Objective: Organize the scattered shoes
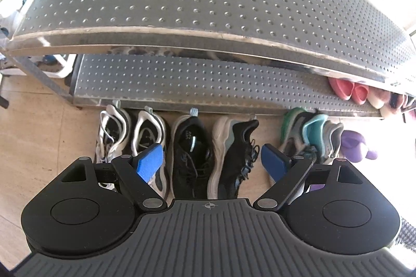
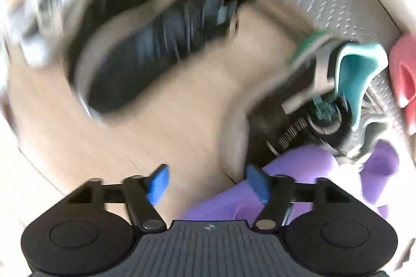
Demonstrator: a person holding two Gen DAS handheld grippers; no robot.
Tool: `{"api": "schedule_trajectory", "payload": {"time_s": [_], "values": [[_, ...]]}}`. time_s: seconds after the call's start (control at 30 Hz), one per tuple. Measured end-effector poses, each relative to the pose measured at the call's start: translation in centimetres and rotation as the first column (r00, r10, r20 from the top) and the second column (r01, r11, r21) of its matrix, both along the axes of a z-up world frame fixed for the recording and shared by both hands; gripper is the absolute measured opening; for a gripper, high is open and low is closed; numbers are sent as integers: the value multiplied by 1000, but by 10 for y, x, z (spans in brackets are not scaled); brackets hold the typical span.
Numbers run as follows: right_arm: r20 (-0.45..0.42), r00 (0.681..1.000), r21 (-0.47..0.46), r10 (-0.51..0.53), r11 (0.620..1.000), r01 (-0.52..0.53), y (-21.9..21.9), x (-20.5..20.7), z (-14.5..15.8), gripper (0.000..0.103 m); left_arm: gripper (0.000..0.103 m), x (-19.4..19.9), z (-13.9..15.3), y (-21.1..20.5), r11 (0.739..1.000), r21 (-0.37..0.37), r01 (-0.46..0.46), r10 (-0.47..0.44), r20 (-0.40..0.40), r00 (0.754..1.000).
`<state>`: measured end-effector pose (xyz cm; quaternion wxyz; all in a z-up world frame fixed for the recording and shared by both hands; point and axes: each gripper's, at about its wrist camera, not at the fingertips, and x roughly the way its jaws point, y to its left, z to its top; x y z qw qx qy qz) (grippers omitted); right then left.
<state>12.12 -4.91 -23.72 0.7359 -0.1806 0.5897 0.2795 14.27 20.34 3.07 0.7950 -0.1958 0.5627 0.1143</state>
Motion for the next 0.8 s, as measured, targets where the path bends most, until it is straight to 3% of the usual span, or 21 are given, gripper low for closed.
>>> {"api": "schedule_trajectory", "payload": {"time_s": [0.07,0.13,0.2,0.33,0.47,0.57,0.67,0.73,0.77,0.8], "values": [[-44,989,142,-142,979,147,-6,11,3,86,87,-1,-1,-1,1000,-4,7,-7,-3,1000],[-144,936,269,-321,898,349,-15,28,-3,91,87,0,-2,-1,1000,-9,9,-10,-9,1000],[-222,877,293,-427,828,477,-11,39,-19,93,87,0,-5,0,1000,-13,8,-8,-17,1000],[-314,793,252,-522,759,600,2,53,-57,93,87,3,-9,5,1000,-17,-6,6,-32,999],[-306,810,244,-500,782,574,8,63,-72,93,87,7,-13,10,1000,-21,-15,14,-42,999],[-268,844,233,-465,819,525,29,59,-80,93,87,12,-15,13,1000,-13,-19,18,-46,999],[-182,897,216,-402,874,436,50,56,-79,78,87,13,-16,13,1000,-13,-21,20,-49,999],[-20,941,152,-338,929,337,66,44,-64,73,87,12,-14,13,1000,-19,-22,21,-44,999],[56,952,113,-302,949,295,72,38,-60,73,87,11,-13,13,1000,-23,-22,21,-40,999],[187,954,36,-234,972,231,80,28,-54,73,87,10,-13,13,999,-24,-22,21,-38,999]]}}
